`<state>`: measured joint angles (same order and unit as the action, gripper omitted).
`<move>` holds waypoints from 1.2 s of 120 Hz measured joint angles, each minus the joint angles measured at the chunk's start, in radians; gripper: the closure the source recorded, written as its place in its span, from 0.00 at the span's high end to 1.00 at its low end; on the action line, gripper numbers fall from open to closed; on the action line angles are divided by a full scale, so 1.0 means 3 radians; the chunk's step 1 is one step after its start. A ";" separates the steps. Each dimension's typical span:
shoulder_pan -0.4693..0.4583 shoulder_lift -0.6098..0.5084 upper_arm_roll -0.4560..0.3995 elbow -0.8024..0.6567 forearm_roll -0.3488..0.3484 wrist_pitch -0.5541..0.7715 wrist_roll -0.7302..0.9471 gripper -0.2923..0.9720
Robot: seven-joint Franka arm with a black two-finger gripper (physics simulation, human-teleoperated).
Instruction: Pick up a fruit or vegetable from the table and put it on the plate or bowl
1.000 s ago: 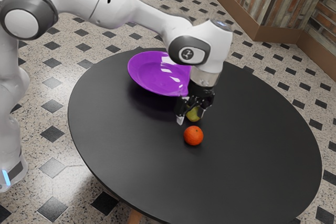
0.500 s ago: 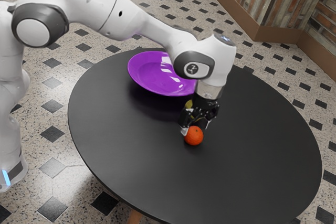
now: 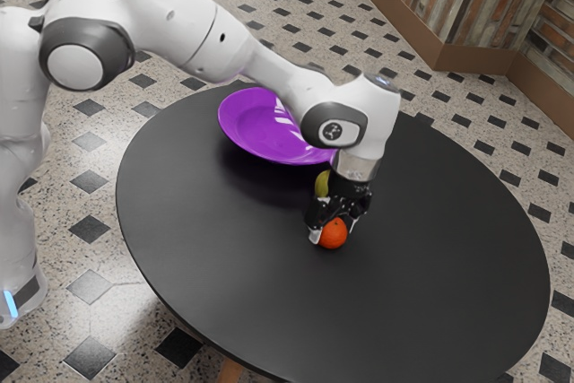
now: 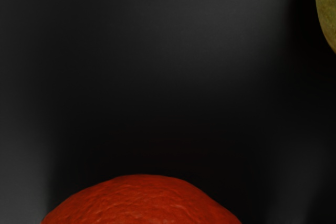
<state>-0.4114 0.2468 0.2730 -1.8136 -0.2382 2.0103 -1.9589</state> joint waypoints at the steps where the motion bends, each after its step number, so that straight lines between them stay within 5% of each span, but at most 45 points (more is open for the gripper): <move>1: 0.0000 0.0001 0.0000 0.0000 -0.0003 0.0002 0.0003 0.77; 27: 0.0000 0.0008 0.0000 0.0000 -0.0030 0.0034 0.0062 0.55; 66: -0.0049 -0.0230 0.0027 0.0005 0.0048 0.0038 0.0080 0.51; 92: -0.0140 -0.0768 0.0664 0.0004 0.0406 -0.0034 0.0072 0.51; 127: 0.0772 -0.0714 0.0868 0.0001 0.0446 -0.0082 0.0091 0.51; 144: 0.0763 -0.0682 0.0864 0.0001 0.0446 -0.0088 0.0104 0.51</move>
<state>-0.1826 0.0421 0.5321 -1.8133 -0.1043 1.9839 -1.9276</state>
